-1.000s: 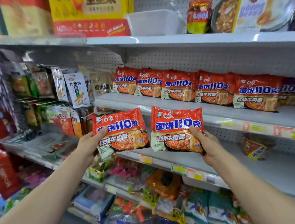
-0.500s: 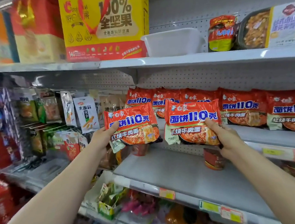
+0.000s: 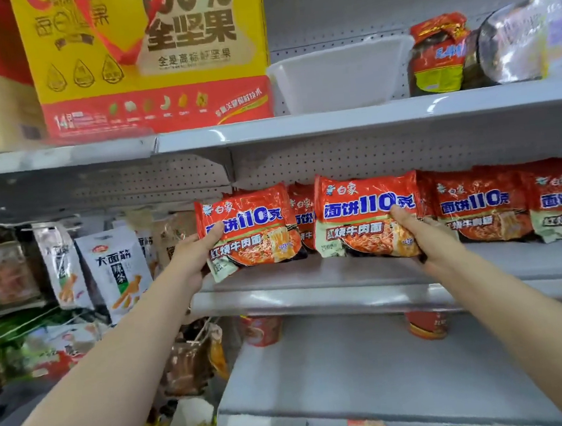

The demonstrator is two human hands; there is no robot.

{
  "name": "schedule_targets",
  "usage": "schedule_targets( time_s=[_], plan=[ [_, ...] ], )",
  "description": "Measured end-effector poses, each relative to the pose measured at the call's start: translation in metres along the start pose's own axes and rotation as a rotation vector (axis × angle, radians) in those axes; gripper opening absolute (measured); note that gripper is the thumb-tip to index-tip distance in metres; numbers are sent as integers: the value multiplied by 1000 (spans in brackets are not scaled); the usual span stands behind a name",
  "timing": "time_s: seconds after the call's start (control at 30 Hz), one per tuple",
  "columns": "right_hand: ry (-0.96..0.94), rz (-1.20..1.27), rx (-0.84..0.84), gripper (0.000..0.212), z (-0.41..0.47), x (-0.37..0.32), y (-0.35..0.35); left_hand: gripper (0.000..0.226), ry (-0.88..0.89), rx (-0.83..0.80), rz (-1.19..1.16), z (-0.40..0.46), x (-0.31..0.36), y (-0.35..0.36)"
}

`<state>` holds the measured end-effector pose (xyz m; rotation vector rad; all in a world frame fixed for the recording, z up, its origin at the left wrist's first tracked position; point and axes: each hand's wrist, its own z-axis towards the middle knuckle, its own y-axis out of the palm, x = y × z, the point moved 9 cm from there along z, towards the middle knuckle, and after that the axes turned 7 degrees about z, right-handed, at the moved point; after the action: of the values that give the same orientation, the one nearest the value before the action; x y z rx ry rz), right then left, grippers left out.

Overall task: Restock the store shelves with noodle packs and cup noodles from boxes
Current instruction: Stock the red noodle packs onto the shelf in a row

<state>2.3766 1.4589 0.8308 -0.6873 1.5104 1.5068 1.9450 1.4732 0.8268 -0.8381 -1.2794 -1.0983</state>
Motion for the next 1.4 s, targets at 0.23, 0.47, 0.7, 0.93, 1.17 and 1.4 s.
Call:
schedule_targets(
  time_s=[0.23, 0.47, 0.7, 0.93, 1.17, 1.4],
  plan=[
    [-49, -43, 68, 73, 7, 3, 21, 47, -26, -88, -18, 54, -7, -1],
    [-78, -81, 81, 77, 20, 2, 16, 59, -11, -146, 63, 94, -17, 3],
    [-83, -93, 94, 65, 23, 4, 18, 48, 56, -112, 146, 123, -21, -12],
    [-95, -77, 101, 52, 20, 9, 28, 55, 60, -119, 179, 136, -23, -4],
    [-83, -74, 119, 63, 20, 19, 32, 49, 22, -90, 170, 132, -35, 3],
    [-76, -75, 98, 66, 15, 26, 42, 94, 130, 176, 413, 117, -12, -16]
  ],
)
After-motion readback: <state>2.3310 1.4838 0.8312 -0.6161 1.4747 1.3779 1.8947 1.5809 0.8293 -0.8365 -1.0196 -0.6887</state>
